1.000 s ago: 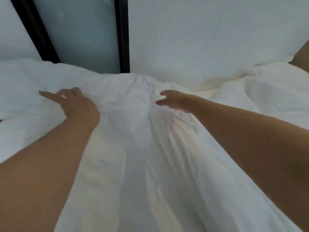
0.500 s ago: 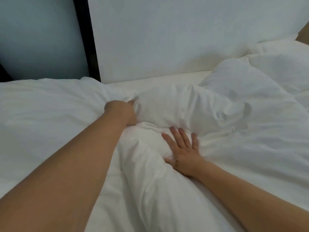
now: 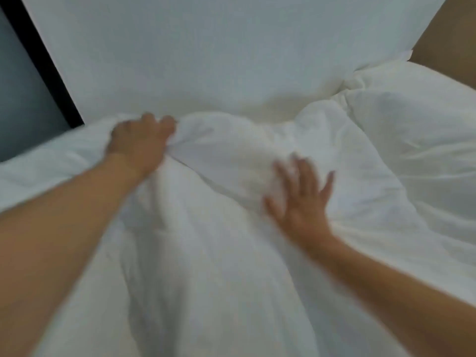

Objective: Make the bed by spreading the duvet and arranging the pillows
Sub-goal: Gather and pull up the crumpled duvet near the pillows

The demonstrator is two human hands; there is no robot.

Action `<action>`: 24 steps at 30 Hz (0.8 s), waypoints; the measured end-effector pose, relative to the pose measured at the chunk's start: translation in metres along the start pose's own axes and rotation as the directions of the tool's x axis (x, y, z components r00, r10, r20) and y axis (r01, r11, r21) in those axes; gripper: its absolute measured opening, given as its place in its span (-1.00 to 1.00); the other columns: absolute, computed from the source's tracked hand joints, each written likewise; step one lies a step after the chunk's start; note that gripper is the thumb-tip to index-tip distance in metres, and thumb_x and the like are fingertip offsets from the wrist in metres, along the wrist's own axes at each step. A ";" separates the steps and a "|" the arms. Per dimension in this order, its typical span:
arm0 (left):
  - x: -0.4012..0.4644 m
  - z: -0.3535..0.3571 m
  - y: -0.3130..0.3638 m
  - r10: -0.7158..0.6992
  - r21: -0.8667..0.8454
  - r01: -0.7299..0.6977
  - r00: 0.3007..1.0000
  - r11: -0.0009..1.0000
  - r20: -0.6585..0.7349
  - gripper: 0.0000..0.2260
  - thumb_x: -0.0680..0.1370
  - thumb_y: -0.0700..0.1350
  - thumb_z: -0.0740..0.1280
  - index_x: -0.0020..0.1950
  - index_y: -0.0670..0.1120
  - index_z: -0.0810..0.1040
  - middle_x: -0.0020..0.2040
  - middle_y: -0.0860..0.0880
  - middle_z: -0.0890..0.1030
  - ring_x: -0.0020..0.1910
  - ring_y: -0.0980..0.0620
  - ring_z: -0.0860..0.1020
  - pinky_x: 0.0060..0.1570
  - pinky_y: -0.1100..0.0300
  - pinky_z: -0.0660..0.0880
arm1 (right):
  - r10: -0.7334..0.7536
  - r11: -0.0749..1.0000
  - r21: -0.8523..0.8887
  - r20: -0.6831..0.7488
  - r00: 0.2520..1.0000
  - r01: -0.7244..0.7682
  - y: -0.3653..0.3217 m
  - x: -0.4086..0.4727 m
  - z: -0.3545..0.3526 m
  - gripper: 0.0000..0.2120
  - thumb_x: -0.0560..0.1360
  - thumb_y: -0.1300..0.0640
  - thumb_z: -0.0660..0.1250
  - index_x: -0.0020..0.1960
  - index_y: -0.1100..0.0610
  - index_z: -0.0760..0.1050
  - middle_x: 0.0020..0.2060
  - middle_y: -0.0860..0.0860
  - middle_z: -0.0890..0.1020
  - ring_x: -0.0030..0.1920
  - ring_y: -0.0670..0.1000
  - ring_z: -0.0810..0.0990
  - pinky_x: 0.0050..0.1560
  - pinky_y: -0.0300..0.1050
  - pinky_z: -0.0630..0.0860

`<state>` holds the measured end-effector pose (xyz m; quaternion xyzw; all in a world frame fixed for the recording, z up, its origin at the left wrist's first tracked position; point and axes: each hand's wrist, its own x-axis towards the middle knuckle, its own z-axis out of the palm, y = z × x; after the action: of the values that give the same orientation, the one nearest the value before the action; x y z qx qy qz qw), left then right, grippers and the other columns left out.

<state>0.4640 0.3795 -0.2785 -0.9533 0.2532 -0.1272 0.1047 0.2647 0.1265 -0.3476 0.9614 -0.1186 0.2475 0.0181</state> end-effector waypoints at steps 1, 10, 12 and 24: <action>-0.003 0.012 -0.010 -0.044 0.162 0.030 0.996 0.986 0.082 -0.69 0.61 -0.12 0.11 0.35 0.03 0.34 0.11 -0.16 0.46 0.05 -0.23 0.56 -0.12 0.06 0.42 | 0.141 0.987 -0.091 0.104 0.984 -0.132 0.020 0.014 0.003 -0.33 0.51 -0.36 -0.06 0.54 -0.11 0.00 0.55 0.10 0.06 0.53 0.17 0.01 0.40 0.40 -0.22; 0.089 0.049 0.106 -0.104 -0.025 0.122 0.922 0.992 0.373 -0.57 0.53 0.16 0.18 0.25 -0.09 0.50 0.23 -0.14 0.52 0.22 -0.18 0.48 0.21 -0.13 0.42 | 0.259 0.956 -0.227 0.349 0.900 -0.187 0.060 0.003 0.127 -0.31 0.50 -0.36 -0.35 0.57 -0.13 -0.11 0.55 0.15 -0.03 0.53 0.22 -0.04 0.35 0.50 -0.16; 0.110 0.055 0.137 -0.161 -0.279 0.236 0.951 0.931 0.265 -0.42 0.49 0.23 0.19 0.37 -0.12 0.36 0.25 -0.20 0.43 0.25 -0.23 0.39 0.25 -0.17 0.33 | 0.238 0.967 -0.169 0.312 0.920 -0.192 0.064 0.006 0.136 -0.32 0.52 -0.36 -0.30 0.56 -0.13 -0.04 0.56 0.14 0.00 0.53 0.21 -0.01 0.37 0.47 -0.12; 0.148 0.132 0.210 -0.096 -0.244 -0.018 0.890 0.970 -0.446 -0.71 0.35 -0.17 0.39 -0.02 -0.10 0.37 -0.16 -0.18 0.50 -0.19 -0.17 0.46 -0.12 -0.02 0.29 | 0.190 0.981 -0.091 0.281 0.941 -0.171 0.077 0.015 0.148 -0.36 0.52 -0.25 -0.05 0.55 -0.05 0.13 0.54 0.15 0.11 0.52 0.22 0.11 0.39 0.46 -0.06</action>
<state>0.5315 0.1430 -0.4311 -0.9075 0.2649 -0.3167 -0.0767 0.3289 0.0349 -0.4716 0.9711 -0.2157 0.1012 0.0091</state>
